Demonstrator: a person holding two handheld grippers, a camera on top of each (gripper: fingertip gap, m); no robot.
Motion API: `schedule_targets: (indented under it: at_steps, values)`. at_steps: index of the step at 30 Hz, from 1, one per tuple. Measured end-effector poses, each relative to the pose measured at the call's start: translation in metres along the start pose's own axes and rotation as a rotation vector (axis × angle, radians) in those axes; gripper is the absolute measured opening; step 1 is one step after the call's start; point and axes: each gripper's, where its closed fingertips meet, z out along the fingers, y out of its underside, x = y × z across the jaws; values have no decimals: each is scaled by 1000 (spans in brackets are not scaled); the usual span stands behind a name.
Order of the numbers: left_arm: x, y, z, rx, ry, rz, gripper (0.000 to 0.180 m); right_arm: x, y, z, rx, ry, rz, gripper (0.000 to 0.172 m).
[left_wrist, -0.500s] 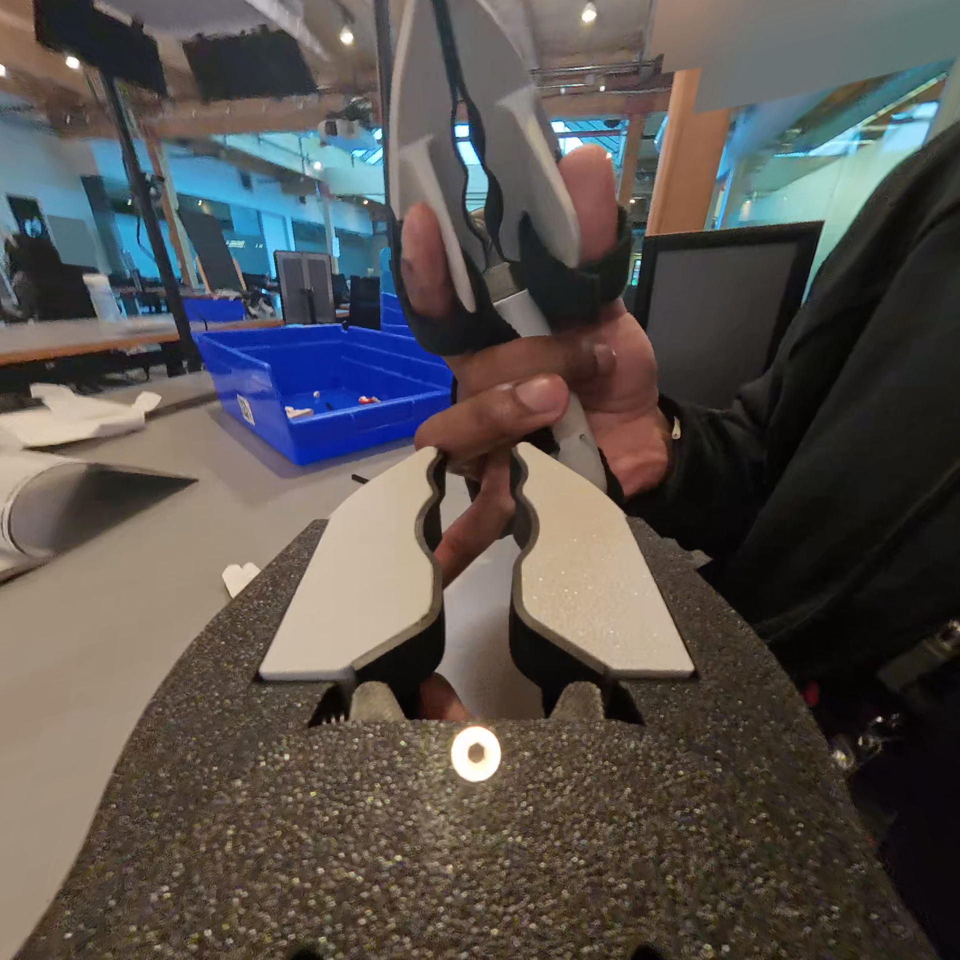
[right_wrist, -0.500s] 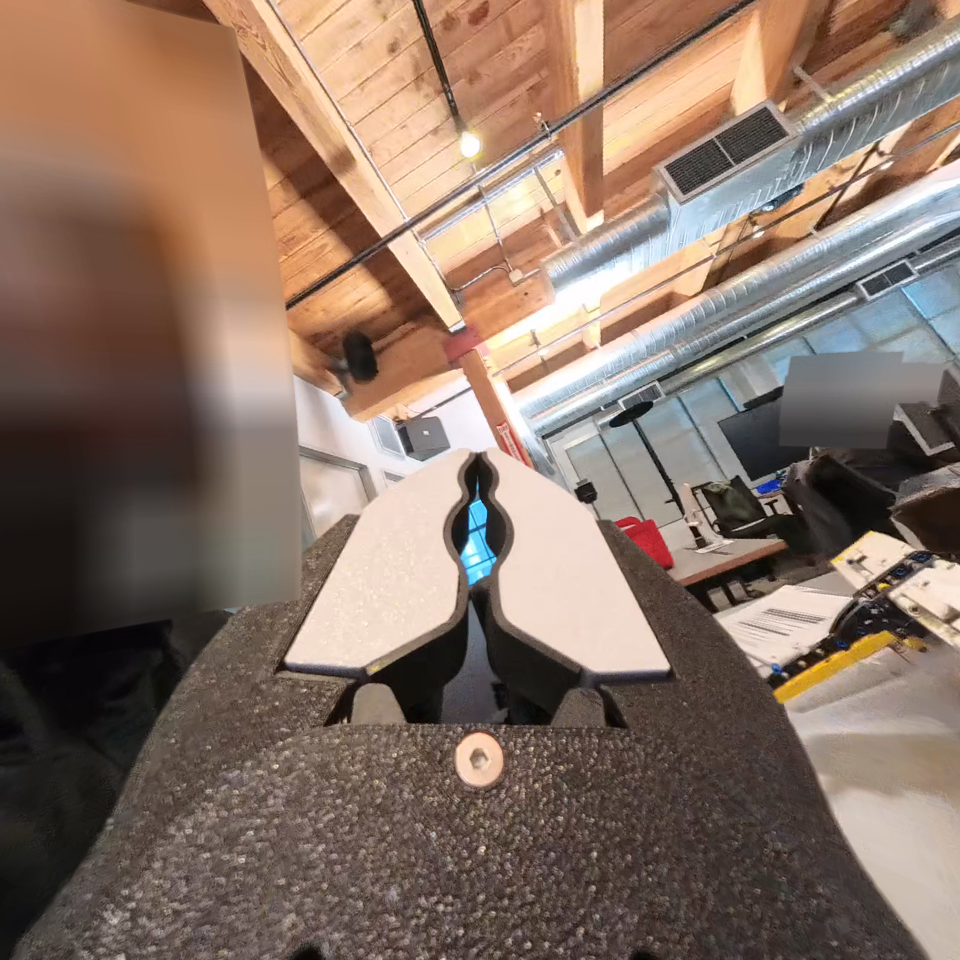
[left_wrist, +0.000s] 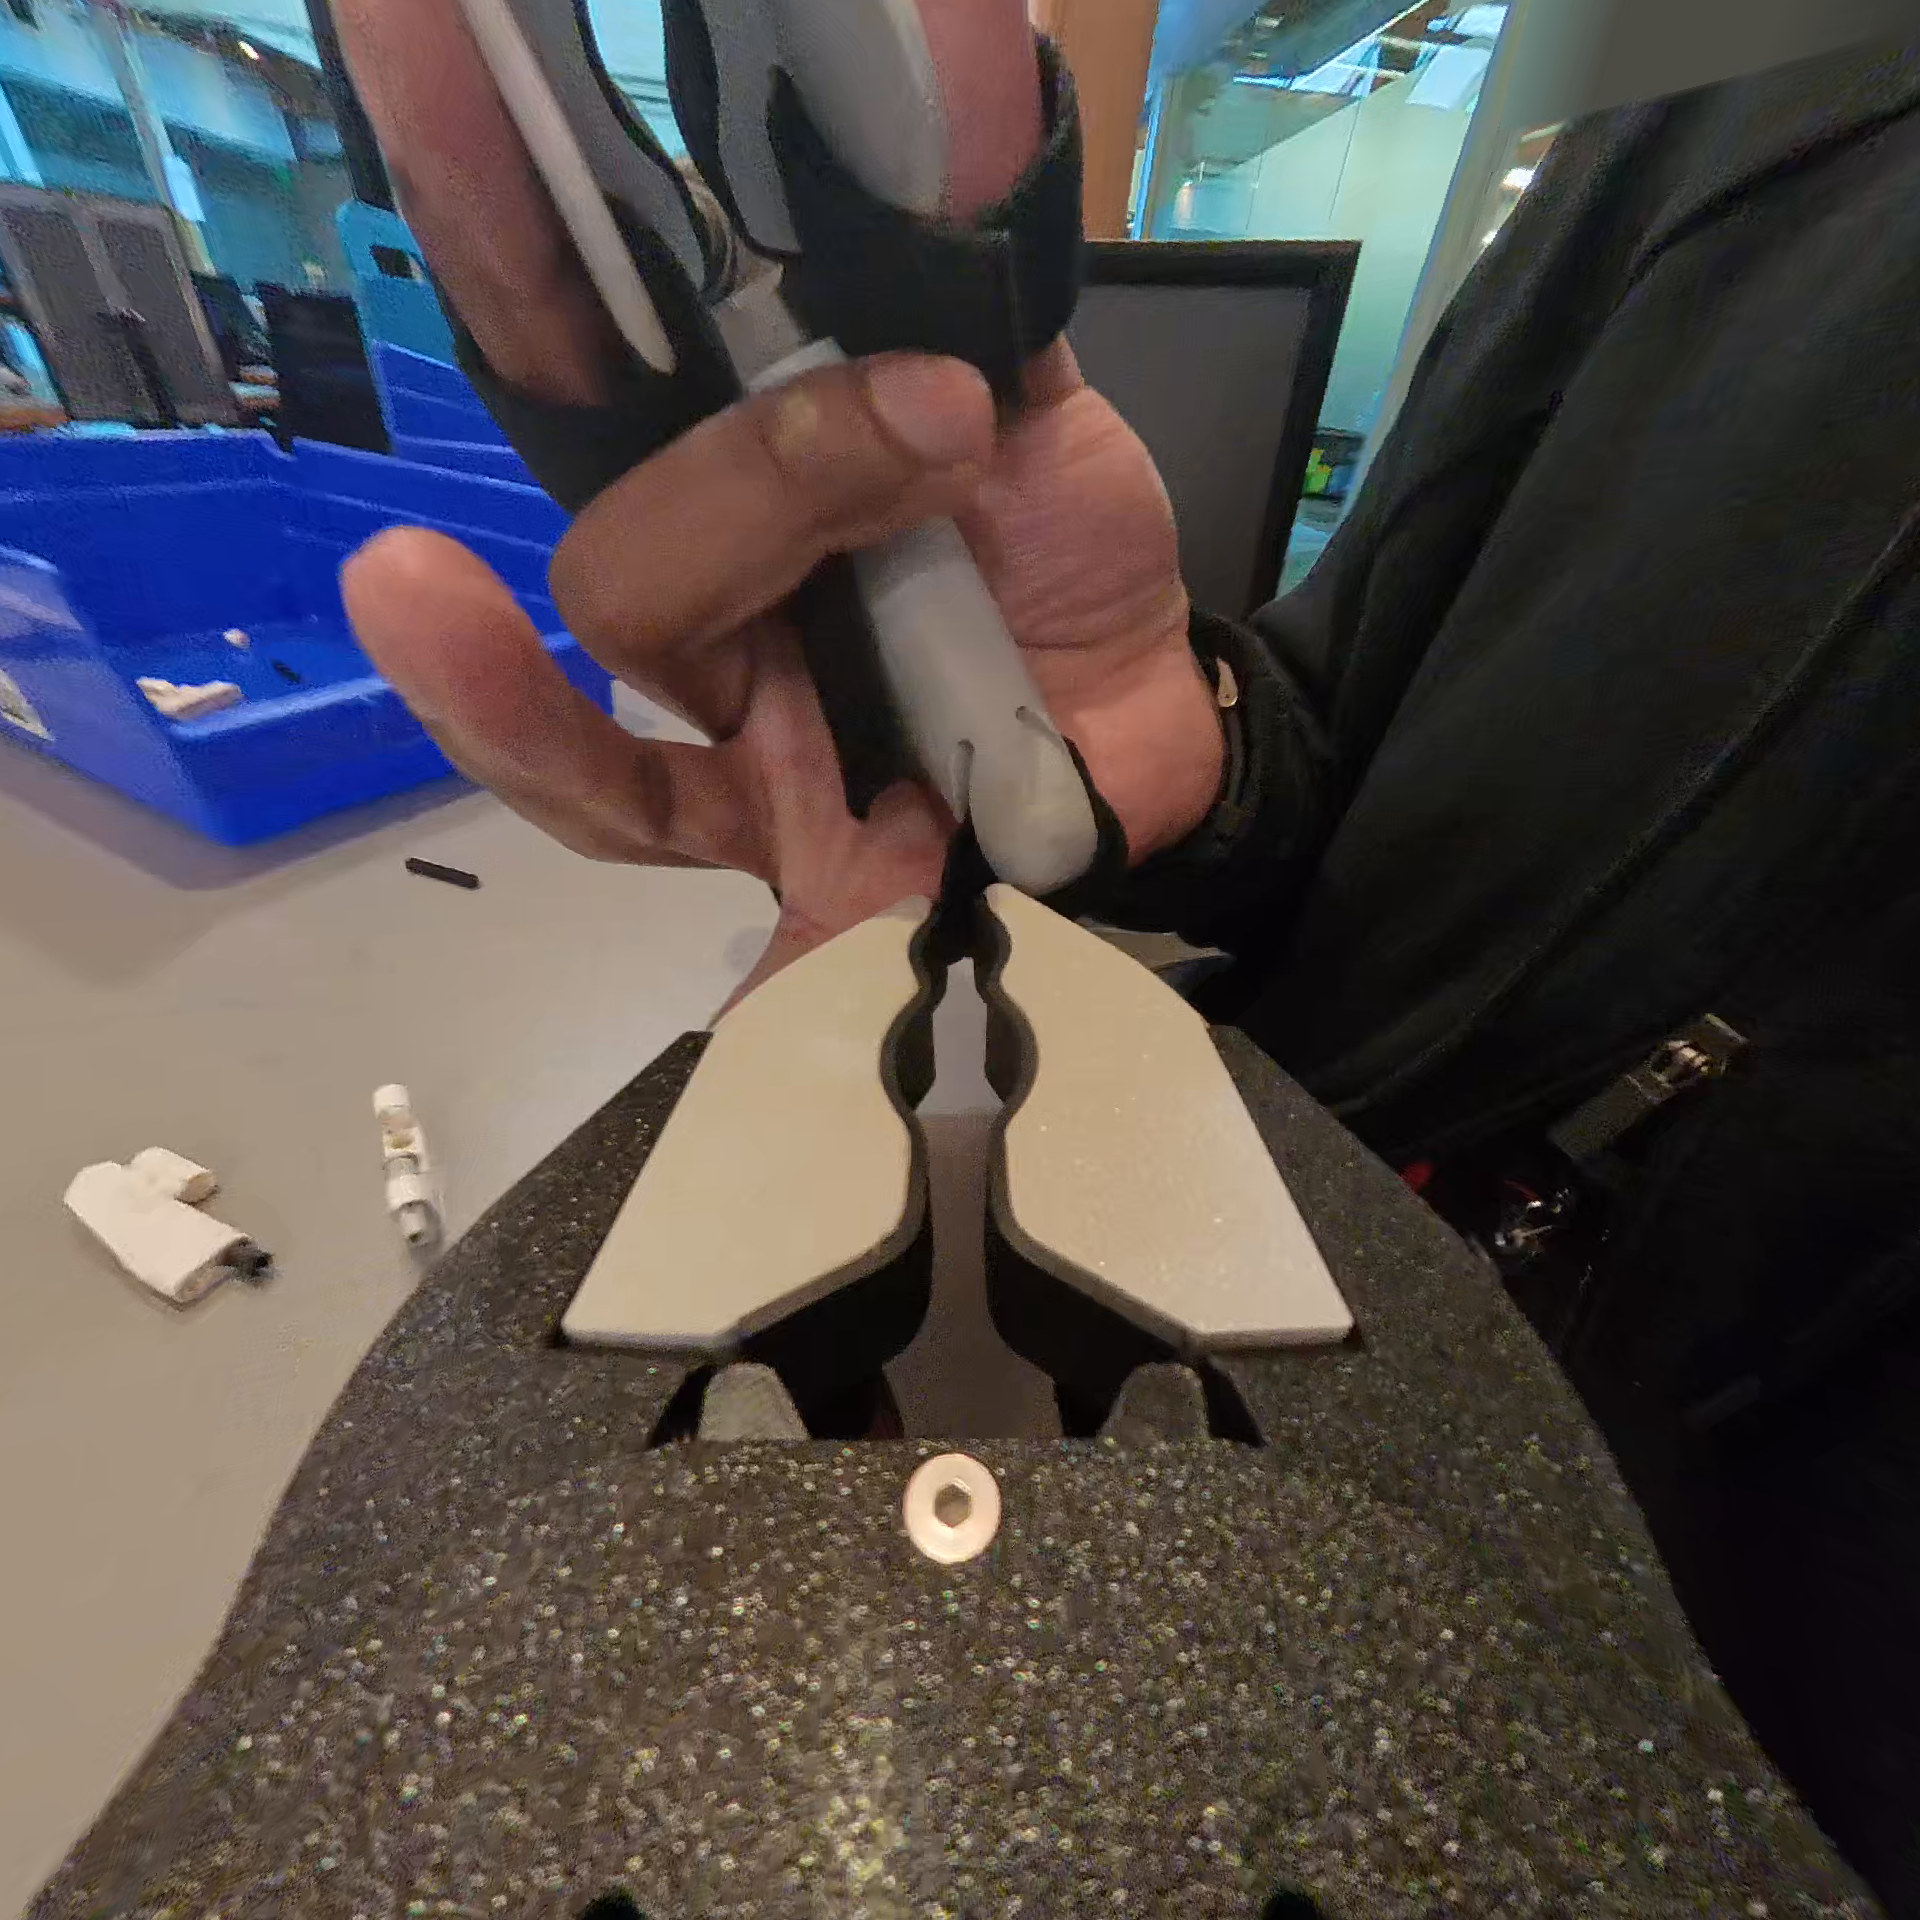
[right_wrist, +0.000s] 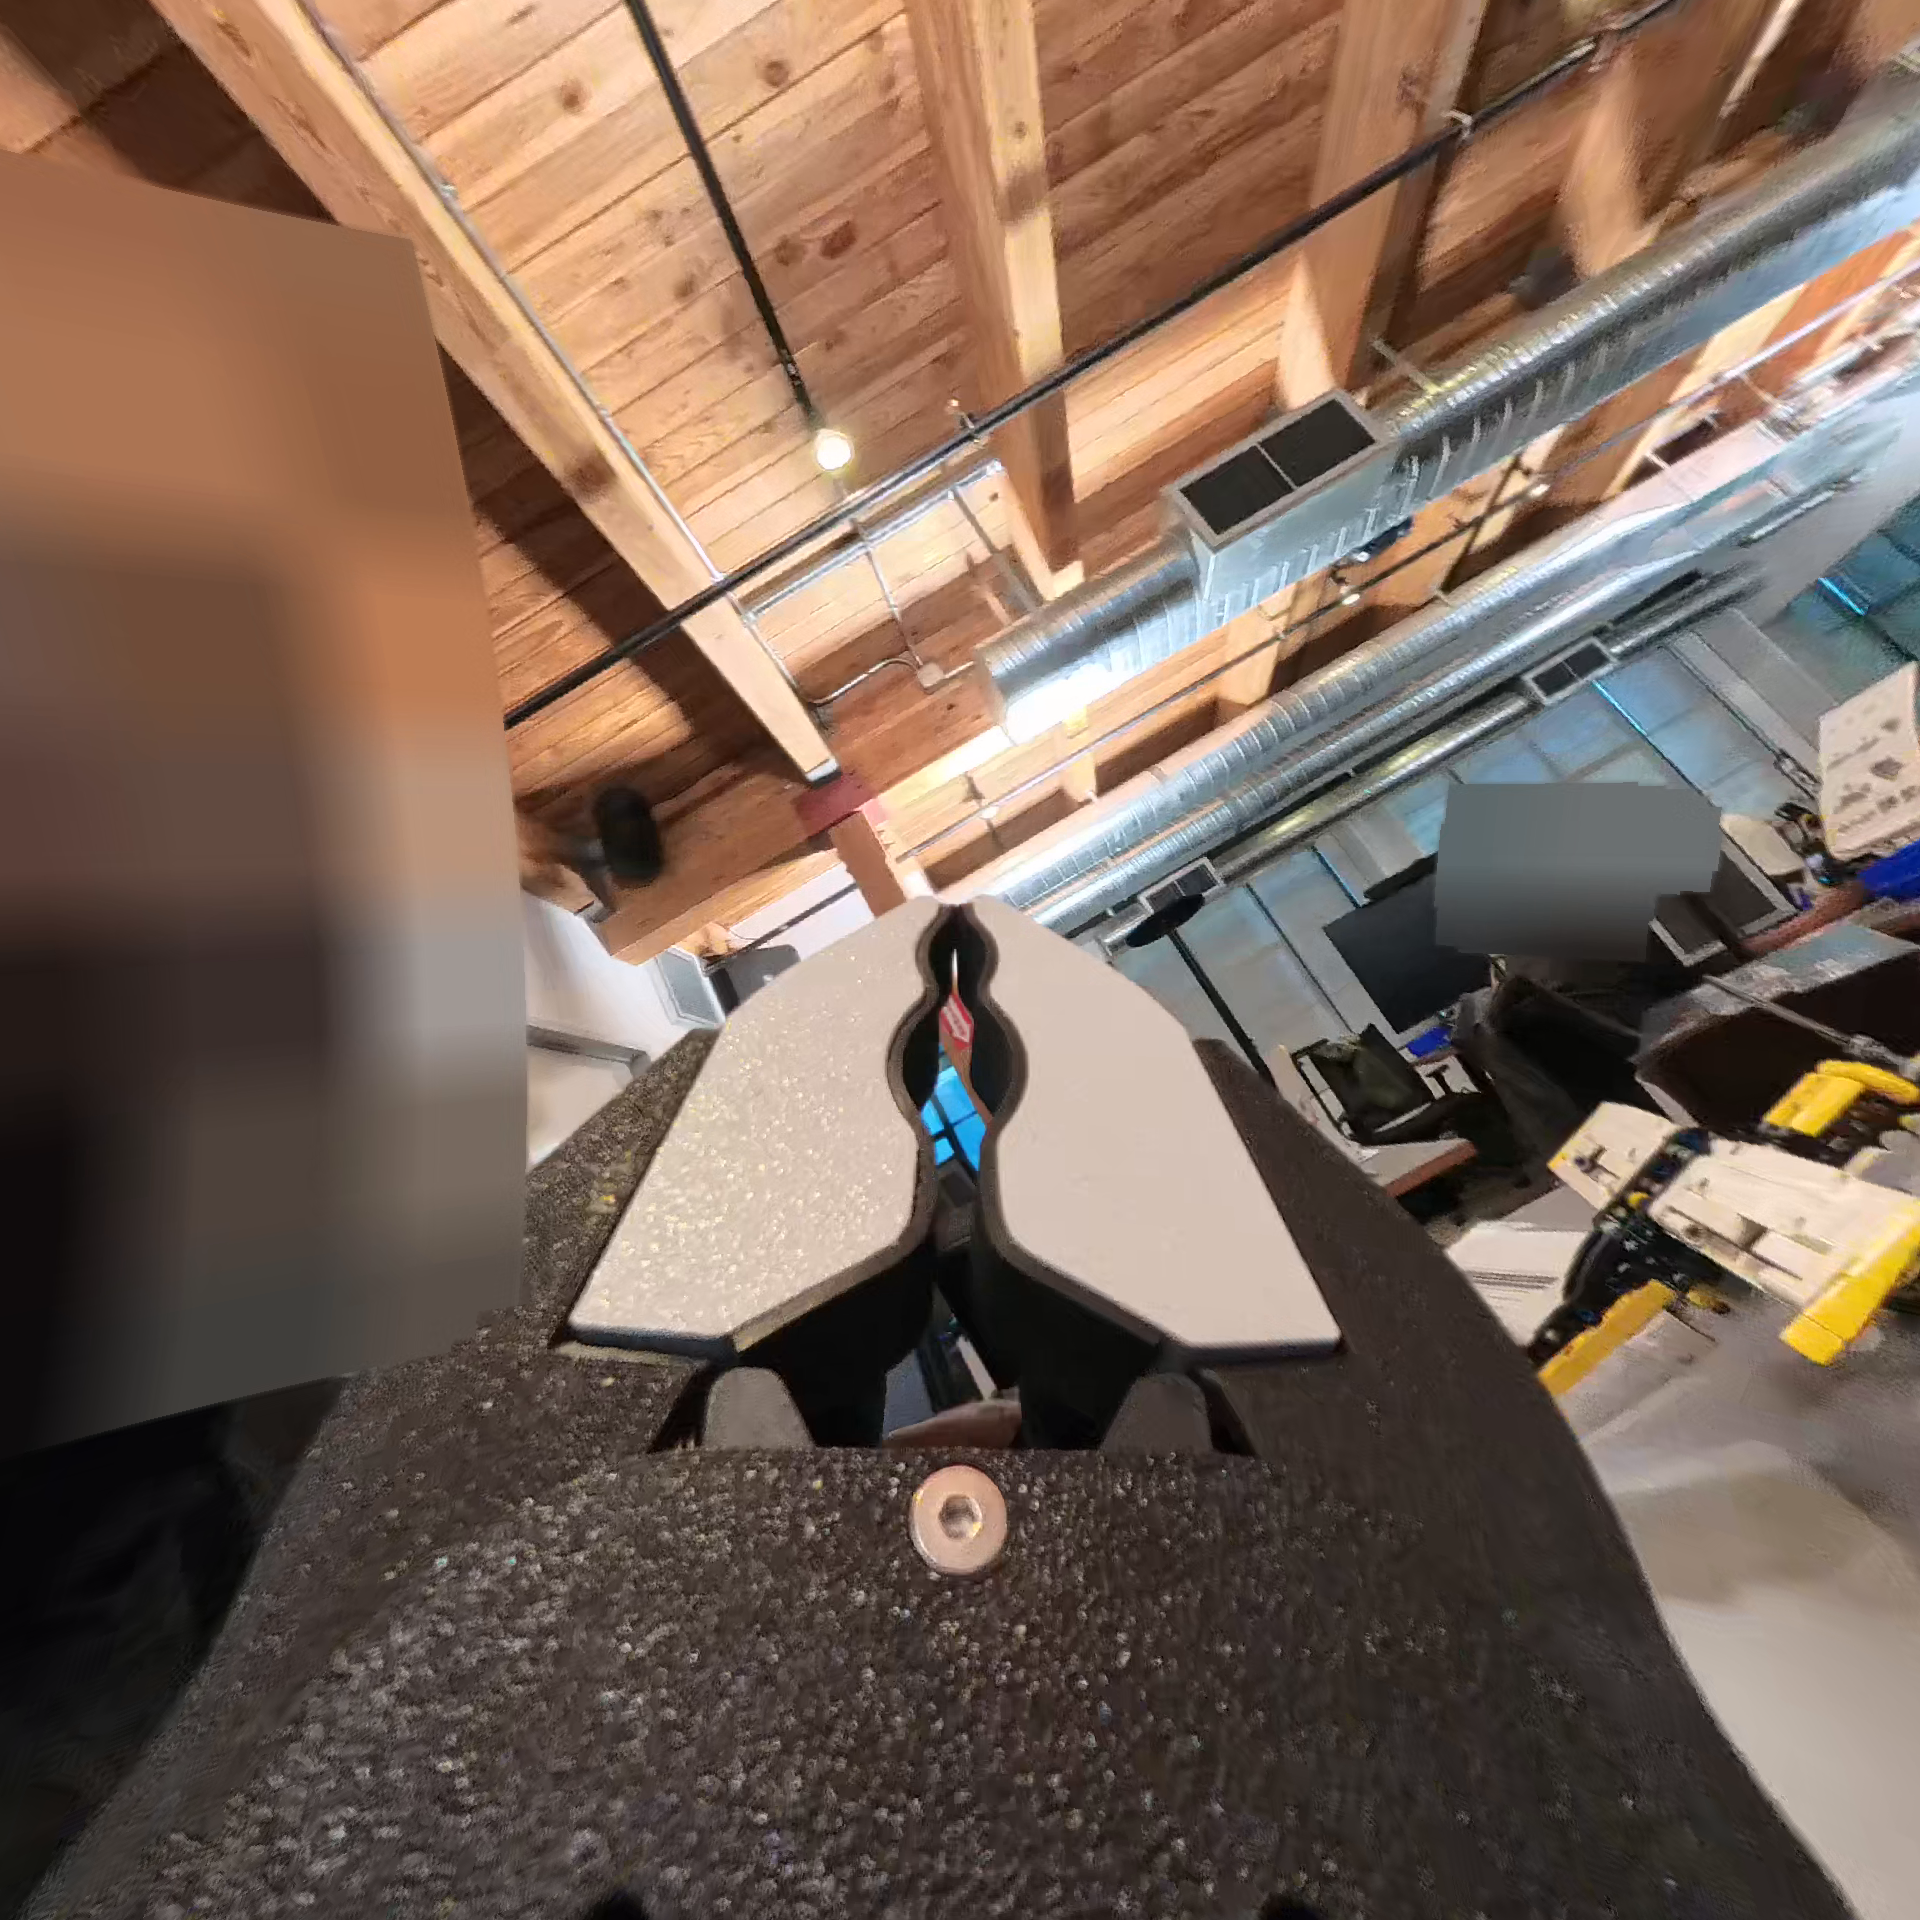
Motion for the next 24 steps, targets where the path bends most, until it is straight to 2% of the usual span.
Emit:
schedule_targets:
  at_steps: [1,4,8,10,13,14,15,16,18,24]
  values:
    - [2,0,1,2,37,-40,4,3,-1,0,-1,15,13,0]
    - [17,-5,3,26,200,-150,3,8,1,3,-11,37,132,0]
    - [25,-18,3,113,315,-245,3,11,-8,6,32,64,223,0]
    - [21,-23,5,150,306,-273,4,11,-16,5,63,83,212,0]
    - [-24,-18,10,124,17,-333,5,27,-39,-6,81,219,-52,0]
    - [-28,-21,7,149,3,-331,0,38,-44,-11,56,290,-157,0]
    - [-33,-29,1,199,-19,-323,0,47,-47,-16,6,351,-259,0]
    - [-44,-31,-6,225,-99,-308,0,55,-51,-22,-45,393,-358,0]
    - [-68,-26,-20,196,-268,-266,5,73,-57,-34,-177,456,-479,0]
    - [-106,-22,-41,38,-477,-107,20,123,-48,-64,-615,542,-644,0]
